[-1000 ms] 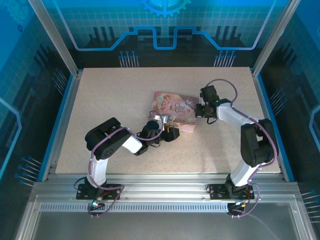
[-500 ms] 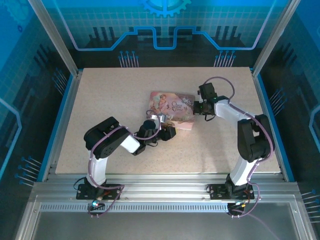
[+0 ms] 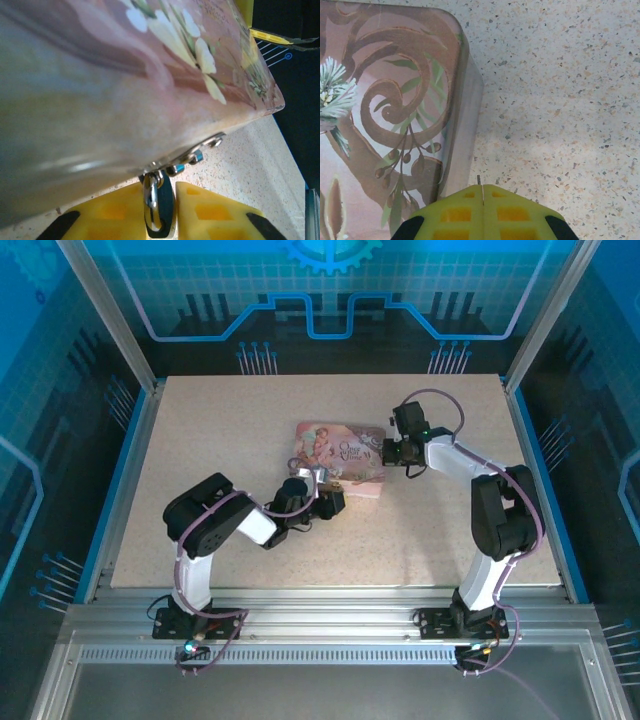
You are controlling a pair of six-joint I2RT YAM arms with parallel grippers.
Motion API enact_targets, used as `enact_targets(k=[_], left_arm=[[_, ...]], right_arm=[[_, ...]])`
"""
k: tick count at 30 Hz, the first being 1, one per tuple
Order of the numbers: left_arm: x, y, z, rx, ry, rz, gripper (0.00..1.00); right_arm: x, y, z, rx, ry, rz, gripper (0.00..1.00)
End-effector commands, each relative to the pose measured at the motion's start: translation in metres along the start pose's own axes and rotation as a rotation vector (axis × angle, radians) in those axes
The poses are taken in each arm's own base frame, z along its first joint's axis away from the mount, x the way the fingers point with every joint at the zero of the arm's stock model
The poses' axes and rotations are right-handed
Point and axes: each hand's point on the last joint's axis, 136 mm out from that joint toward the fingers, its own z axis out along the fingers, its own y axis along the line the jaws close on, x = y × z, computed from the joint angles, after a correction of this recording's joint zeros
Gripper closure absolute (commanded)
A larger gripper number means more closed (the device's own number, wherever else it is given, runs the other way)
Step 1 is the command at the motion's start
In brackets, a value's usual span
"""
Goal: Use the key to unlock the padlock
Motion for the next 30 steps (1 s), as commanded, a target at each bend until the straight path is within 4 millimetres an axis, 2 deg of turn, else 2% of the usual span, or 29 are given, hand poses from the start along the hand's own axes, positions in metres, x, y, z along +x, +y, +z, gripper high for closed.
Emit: enact_targets(k=[1,11,21,25,30], left_arm=[[-0.006,-0.007,-0.003,0.017,0.005,0.007,0.83],[-0.004,-0.006,-0.007,0.005,0.061,-0.031,0.88],[0.006,-0.013,-0.008,0.012,0.252,-0.116,0.89],[0.001,-0.015,-0.011,0.021,0.291,-0.15,0.91],[-0.016,-0.02,-0.016,0.067,0.277,-0.215,0.91]], right_arm=[[0.001,0.011,0.001,-0.026,0.002,-0.027,1.0],[-0.004,0.015,0.003,-0.039,-0.002,-0.043,1.0],[-0.027,0.03,0.016,-0.088,-0.009,-0.096,1.0],[-0.033,0.03,0.019,-0.097,-0.008,-0.104,1.0],[-0.031,0.019,0.01,-0.104,-0.025,-0.077,1.0]])
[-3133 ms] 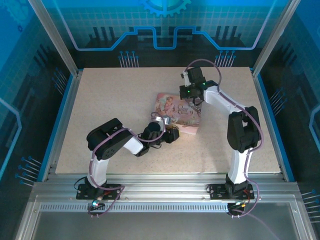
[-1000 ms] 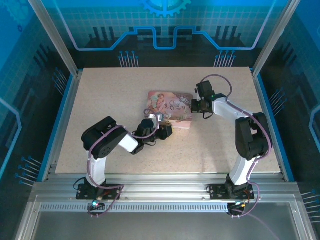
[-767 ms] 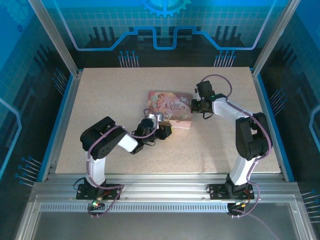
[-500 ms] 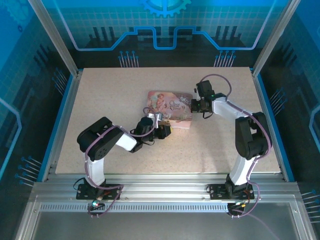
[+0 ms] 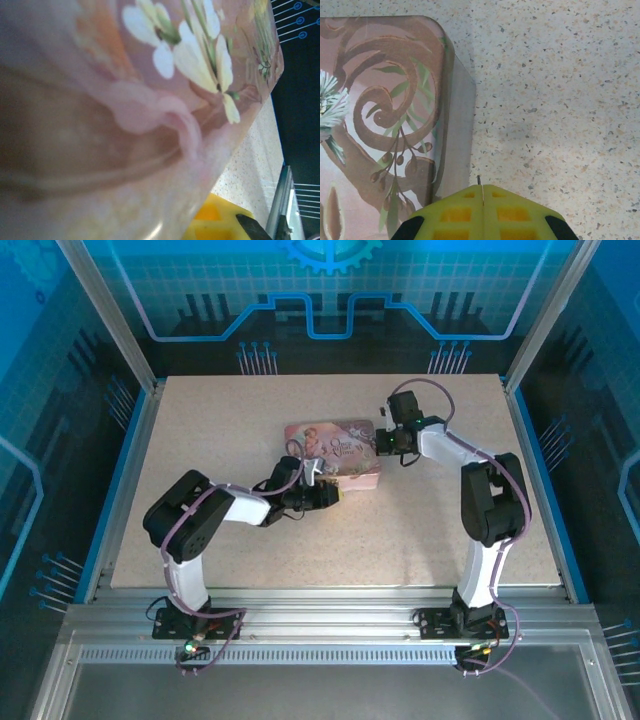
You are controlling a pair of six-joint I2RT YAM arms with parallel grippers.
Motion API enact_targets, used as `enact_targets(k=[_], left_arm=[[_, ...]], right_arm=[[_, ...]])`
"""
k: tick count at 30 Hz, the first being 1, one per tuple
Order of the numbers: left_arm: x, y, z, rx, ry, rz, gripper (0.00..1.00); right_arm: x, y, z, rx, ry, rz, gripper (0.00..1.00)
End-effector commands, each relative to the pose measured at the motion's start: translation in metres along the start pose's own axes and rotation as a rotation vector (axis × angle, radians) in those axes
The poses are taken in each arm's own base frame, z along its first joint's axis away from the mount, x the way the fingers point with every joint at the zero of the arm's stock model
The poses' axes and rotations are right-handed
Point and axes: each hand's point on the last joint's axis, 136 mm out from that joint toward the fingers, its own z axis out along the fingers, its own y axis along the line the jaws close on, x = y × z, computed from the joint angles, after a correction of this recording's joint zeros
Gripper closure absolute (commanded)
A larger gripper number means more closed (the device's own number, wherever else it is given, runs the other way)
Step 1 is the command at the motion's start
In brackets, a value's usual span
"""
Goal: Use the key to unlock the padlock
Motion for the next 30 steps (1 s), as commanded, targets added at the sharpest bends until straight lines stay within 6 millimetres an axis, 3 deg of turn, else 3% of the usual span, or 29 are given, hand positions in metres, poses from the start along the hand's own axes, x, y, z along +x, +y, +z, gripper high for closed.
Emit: enact_targets(k=[1,14,22,23,30], left_arm=[[-0.004,-0.025,-0.008,0.093,0.06,-0.066,0.91],[-0.021,-0.042,-0.009,0.135,0.068,-0.128,0.91],[-0.028,-0.044,-0.009,0.095,0.092,-0.152,0.91],[-0.029,-0.043,-0.009,0.086,0.097,-0.158,0.91],[-0.037,-0.049,-0.01,0.05,0.119,-0.179,0.92]], right_arm=[[-0.001,-0.001,-0.012,-0.04,-0.025,0.012,1.0],[0.02,-0.023,-0.07,-0.069,-0.135,0.132,1.0],[0.042,0.002,-0.112,-0.243,-0.222,0.203,1.0],[0.052,0.006,-0.112,-0.268,-0.215,0.207,1.0],[0.075,0.026,-0.134,-0.423,-0.272,0.262,1.0]])
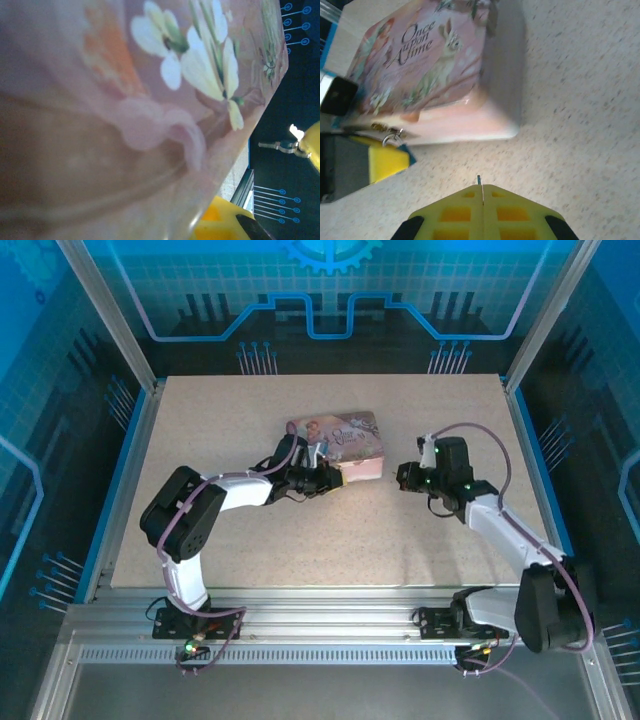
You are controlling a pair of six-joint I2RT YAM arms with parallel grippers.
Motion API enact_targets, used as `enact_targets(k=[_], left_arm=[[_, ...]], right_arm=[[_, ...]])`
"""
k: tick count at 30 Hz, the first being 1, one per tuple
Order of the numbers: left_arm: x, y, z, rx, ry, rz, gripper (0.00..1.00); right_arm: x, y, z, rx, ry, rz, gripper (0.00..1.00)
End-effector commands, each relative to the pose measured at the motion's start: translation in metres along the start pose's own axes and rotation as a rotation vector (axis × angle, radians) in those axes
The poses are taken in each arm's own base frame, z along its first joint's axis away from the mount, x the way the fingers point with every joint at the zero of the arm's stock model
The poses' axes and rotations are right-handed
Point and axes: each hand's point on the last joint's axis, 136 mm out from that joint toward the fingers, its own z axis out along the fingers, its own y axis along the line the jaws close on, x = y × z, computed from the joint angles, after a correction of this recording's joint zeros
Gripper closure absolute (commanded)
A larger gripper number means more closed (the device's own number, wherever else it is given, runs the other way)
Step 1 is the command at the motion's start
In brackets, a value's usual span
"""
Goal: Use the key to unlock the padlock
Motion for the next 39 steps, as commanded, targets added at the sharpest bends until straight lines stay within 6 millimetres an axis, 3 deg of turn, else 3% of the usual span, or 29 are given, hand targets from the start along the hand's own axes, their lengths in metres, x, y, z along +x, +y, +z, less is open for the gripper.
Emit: enact_targets(k=[1,10,18,28,36,39], left_arm=[[-0.003,-0.022,-0.01,0.039,0.04,-0.027,0.92],[-0.008,-0.03,-0.01,0.059,0.05,-0.053,0.91],[-0.006,-0.031,-0.01,0.059,0.061,-0.056,0.91],[-0.005,-0.03,-0.01,0.06,0.068,-0.063,0.9],[-0.004,-0.03,-0.011,0.061,0.069,-0.065,0.9],[-0.004,-0.032,-0.012,0.066,0.069,-0.061,0.9]], right_arm=[[-0.003,0.025,-0.011,-0.144,-0.059,0.044,1.0],[0.019,0.034,-0.016,-0.293,-0.12,0.209,1.0],[0.009,0.062,-0.033,-0.378,-0.155,0.224,1.0],[-0.023,0.088,-0.045,-0.431,-0.193,0.232,1.0],[-0.041,0.082,-0.037,-0.446,-0.211,0.398,1.0],[-0.037,0.073,-0.03,-0.44,-0.204,0.495,1.0]])
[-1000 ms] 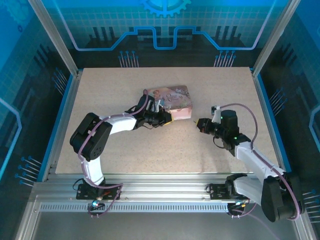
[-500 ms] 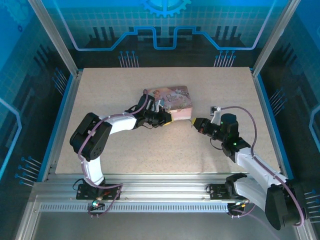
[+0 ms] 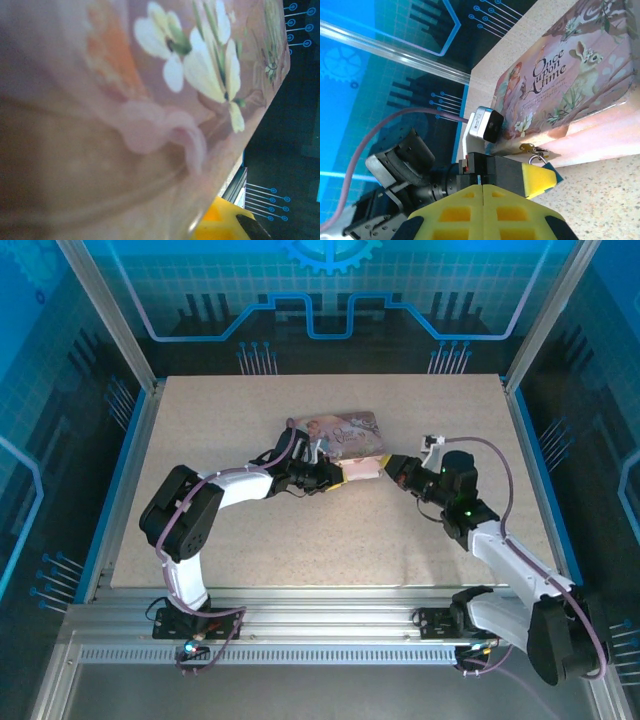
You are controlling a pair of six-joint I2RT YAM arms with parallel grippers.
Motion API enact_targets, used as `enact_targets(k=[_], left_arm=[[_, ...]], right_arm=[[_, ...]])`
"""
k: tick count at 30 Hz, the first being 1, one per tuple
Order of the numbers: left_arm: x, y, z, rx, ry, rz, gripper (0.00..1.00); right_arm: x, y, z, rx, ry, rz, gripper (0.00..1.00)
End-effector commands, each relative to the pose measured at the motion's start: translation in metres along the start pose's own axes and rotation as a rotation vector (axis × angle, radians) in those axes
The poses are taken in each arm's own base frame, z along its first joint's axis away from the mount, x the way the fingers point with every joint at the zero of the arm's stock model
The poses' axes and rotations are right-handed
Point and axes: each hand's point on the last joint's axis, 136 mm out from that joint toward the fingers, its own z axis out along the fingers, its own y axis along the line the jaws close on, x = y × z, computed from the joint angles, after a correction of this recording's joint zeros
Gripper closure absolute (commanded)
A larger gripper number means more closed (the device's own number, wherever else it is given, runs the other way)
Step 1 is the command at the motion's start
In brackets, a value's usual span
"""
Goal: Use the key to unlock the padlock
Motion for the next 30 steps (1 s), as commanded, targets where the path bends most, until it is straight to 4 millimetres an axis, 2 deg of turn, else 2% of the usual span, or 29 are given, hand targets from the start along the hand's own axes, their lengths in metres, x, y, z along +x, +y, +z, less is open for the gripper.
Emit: enact_targets(k=[1,4,13,20,30], left_arm=[[0.0,-0.026,-0.01,0.079,0.034,-0.012,0.9],[0.0,-0.028,-0.01,0.083,0.032,-0.01,0.9],[-0.001,-0.031,-0.01,0.103,0.035,-0.01,0.9],[0.0,-0.031,-0.011,0.108,0.039,-0.015,0.9],[-0.003,-0.036,-0.013,0.124,0.031,-0.022,0.88]], right_arm=[[-0.008,-0.006,0.001,-0.022,-0.056,0.129,1.0],[0.001,-0.023,0.003,-0.015,-0.056,0.223,1.0],[0.041,-0.063,0.021,0.038,0.001,0.294,1.0],[0.069,-0.071,0.046,0.024,0.044,0.302,1.0],[0.07,-0.077,0.06,-0.048,-0.003,0.316,1.0]])
